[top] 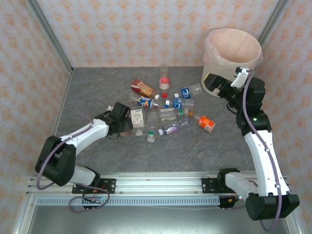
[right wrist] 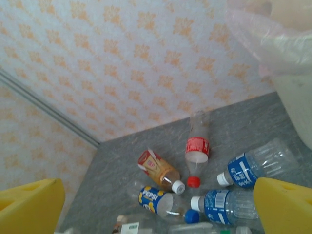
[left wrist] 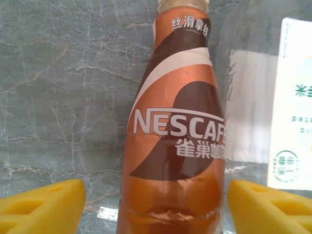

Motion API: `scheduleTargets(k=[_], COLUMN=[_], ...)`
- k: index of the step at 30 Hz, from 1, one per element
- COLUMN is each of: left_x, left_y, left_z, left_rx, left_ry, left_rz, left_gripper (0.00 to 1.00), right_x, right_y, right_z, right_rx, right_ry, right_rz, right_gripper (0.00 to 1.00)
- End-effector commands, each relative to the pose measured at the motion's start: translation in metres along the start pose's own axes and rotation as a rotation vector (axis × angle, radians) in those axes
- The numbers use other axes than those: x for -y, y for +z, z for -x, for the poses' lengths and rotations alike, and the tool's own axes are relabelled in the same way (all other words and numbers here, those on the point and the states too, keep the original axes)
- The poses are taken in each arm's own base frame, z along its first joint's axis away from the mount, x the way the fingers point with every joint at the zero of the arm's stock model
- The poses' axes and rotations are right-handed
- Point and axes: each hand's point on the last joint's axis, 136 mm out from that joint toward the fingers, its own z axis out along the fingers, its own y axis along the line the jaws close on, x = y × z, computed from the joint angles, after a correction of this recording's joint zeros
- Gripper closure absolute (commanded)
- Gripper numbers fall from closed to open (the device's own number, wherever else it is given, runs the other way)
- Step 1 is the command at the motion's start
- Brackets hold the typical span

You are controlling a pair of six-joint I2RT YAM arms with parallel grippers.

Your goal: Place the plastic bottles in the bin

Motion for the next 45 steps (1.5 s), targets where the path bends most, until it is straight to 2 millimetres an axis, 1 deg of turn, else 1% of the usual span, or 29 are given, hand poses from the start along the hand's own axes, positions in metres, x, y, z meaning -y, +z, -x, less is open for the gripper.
scheduleTargets(k=[1, 8, 15, 17, 19, 23, 26, 29, 31, 32, 33, 34, 35, 37, 41, 45], left_x=[-0.004, -0.003, -0.002, -0.004, -0.005, -0.012, -0.017, -0.021, -0.020, -0.017, -0.011, -0.006, 0.004, 0.028, 0.088, 0.147], left_y=[0.005, 0.022, 0.035, 0.036, 0.035, 0.024, 0.010, -0.008, -0.021, -0.028, -0.036, -0.044, -0.053, -0.074, -0.111, -0.145], left_z=[0.001, -0.005, -0.005, -0.006, -0.004, 0.003, 0.012, 0.022, 0.030, 0.034, 0.037, 0.040, 0.043, 0.048, 0.051, 0.047], left_rx=[-0.023, -0.039, -0.057, -0.057, -0.046, 0.003, 0.050, 0.116, 0.164, 0.188, 0.214, 0.241, 0.269, 0.320, 0.372, 0.375], left_ry=[0.016, 0.042, 0.097, 0.098, 0.099, 0.101, 0.098, 0.083, 0.063, 0.063, 0.045, 0.035, 0.044, 0.079, 0.182, 0.244], left_rz=[0.017, 0.010, 0.030, 0.040, 0.043, 0.065, 0.084, 0.091, 0.089, 0.075, 0.051, 0.029, -0.008, -0.104, -0.355, -0.663], left_gripper=[0.29, 0.29, 0.29, 0.37, 0.44, 0.53, 0.61, 0.70, 0.79, 0.87, 0.99, 1.00, 1.00, 1.00, 1.00, 1.00], right_x=[-0.011, -0.009, -0.004, 0.001, 0.010, 0.023, 0.033, 0.036, 0.035, 0.033, 0.032, 0.031, 0.030, 0.026, 0.016, 0.006], right_y=[0.003, 0.006, 0.009, 0.009, 0.010, 0.009, 0.007, 0.005, 0.006, 0.006, 0.006, 0.006, 0.007, 0.010, 0.024, 0.037], right_z=[-0.001, -0.002, -0.005, -0.005, -0.007, -0.016, -0.025, -0.033, -0.038, -0.041, -0.044, -0.046, -0.050, -0.057, -0.079, -0.095], right_rx=[0.008, 0.008, 0.004, 0.010, 0.012, -0.012, -0.034, -0.038, -0.031, -0.028, -0.028, -0.029, -0.030, -0.039, -0.106, -0.158], right_ry=[-0.063, -0.075, -0.057, -0.049, -0.032, -0.002, 0.018, 0.041, 0.057, 0.068, 0.077, 0.086, 0.108, 0.147, 0.255, 0.244], right_rz=[0.047, 0.031, 0.013, -0.010, -0.052, -0.114, -0.159, -0.158, -0.126, -0.111, -0.096, -0.085, -0.073, -0.035, 0.063, 0.097], right_gripper=[0.01, 0.01, 0.01, 0.01, 0.01, 0.01, 0.01, 0.01, 0.01, 0.01, 0.01, 0.01, 0.01, 0.01, 0.00, 0.01])
